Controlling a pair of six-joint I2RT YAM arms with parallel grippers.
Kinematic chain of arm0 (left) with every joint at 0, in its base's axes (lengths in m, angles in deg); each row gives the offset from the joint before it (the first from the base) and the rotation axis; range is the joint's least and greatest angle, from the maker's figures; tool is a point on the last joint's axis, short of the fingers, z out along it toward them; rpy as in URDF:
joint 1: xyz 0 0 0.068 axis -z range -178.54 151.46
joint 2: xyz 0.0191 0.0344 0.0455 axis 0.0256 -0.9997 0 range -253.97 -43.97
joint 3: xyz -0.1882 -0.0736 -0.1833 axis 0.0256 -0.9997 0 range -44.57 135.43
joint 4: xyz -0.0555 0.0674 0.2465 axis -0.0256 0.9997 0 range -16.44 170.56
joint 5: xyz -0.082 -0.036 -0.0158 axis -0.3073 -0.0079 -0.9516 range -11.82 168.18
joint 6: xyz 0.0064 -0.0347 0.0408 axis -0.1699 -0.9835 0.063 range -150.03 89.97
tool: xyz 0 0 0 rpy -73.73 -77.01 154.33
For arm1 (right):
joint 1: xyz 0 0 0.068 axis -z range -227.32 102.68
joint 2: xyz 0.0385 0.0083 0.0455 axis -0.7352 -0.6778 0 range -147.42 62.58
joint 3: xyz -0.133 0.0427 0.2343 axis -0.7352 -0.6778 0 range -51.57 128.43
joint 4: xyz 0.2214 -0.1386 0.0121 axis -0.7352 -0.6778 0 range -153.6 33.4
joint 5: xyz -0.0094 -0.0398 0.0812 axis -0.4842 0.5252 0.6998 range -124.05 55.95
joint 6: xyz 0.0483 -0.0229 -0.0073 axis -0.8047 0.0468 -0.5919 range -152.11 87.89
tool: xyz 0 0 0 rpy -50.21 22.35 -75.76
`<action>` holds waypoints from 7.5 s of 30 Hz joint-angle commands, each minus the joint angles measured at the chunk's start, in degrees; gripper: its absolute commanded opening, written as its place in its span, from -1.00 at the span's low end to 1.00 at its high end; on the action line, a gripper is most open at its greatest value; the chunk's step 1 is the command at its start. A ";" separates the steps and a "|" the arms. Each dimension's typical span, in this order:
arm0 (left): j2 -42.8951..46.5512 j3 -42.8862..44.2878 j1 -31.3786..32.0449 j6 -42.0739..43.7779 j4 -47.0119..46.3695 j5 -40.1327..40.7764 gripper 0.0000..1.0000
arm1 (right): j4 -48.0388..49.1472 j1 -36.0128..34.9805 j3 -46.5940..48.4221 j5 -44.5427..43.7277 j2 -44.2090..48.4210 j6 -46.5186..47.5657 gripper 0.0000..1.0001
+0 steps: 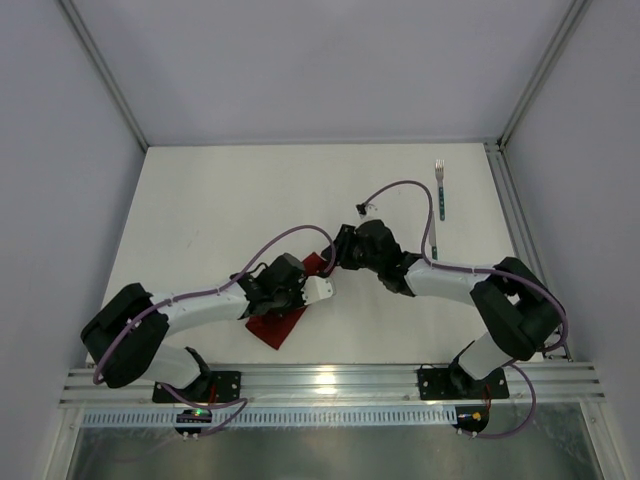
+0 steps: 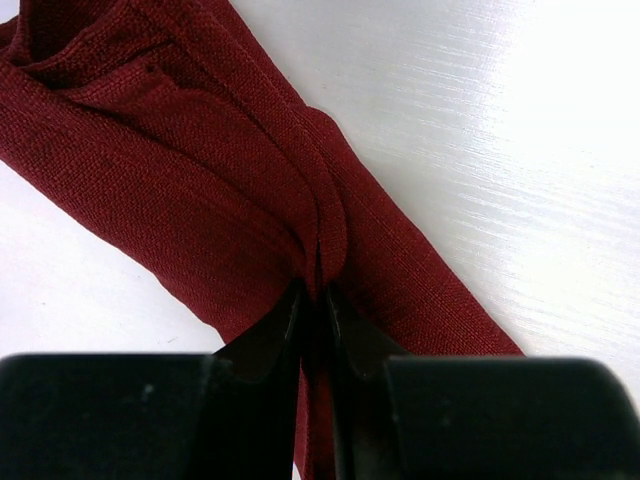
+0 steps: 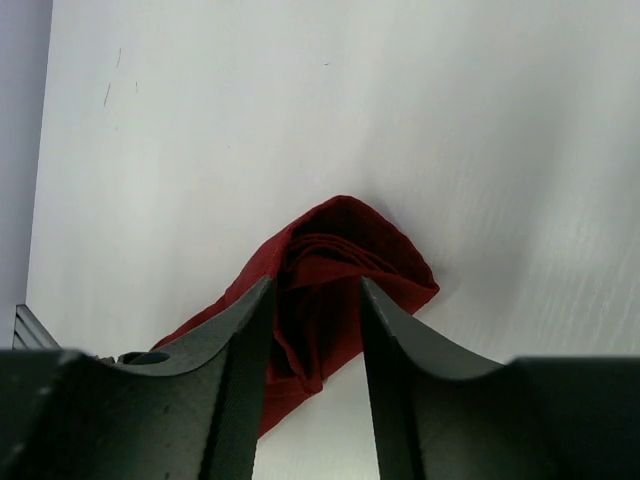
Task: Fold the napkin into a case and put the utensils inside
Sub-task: Fold the 2/3-rectangle-folded napkin into a folded napkin.
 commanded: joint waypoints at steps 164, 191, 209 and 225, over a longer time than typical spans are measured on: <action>15.16 -8.27 -16.35 8.74 6.26 7.14 -0.05 | 22.92 -8.53 -0.69 -0.53 -18.88 -11.19 -0.88; 5.60 10.01 -41.43 -4.87 30.86 -17.30 0.41 | 26.70 -14.07 3.70 -20.05 -24.41 -21.76 -0.87; -11.81 15.19 -39.56 -8.57 22.61 -9.65 -0.28 | 25.74 -14.42 2.64 -18.29 -22.22 -16.57 -0.85; -6.03 19.76 -41.40 -1.71 26.26 -12.08 -0.12 | 7.72 -10.73 12.14 1.66 -20.90 1.28 -0.75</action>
